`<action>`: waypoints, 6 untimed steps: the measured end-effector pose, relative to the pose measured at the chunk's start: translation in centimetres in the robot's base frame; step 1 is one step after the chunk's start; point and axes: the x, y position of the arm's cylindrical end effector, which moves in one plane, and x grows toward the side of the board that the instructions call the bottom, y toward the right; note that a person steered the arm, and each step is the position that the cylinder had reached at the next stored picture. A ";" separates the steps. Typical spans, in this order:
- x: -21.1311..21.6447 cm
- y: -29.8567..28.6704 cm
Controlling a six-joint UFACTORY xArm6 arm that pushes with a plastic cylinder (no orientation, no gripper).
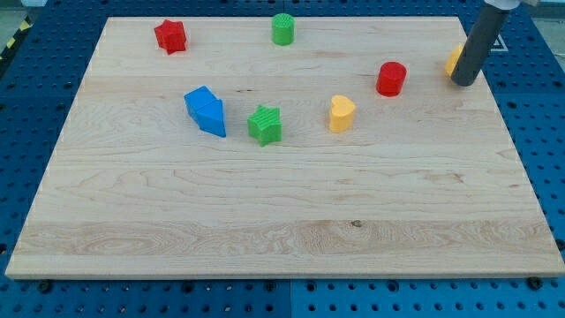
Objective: Slide the yellow hexagon to top right
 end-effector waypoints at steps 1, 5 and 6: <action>-0.7 -0.9; -1.5 1.4; -1.3 2.7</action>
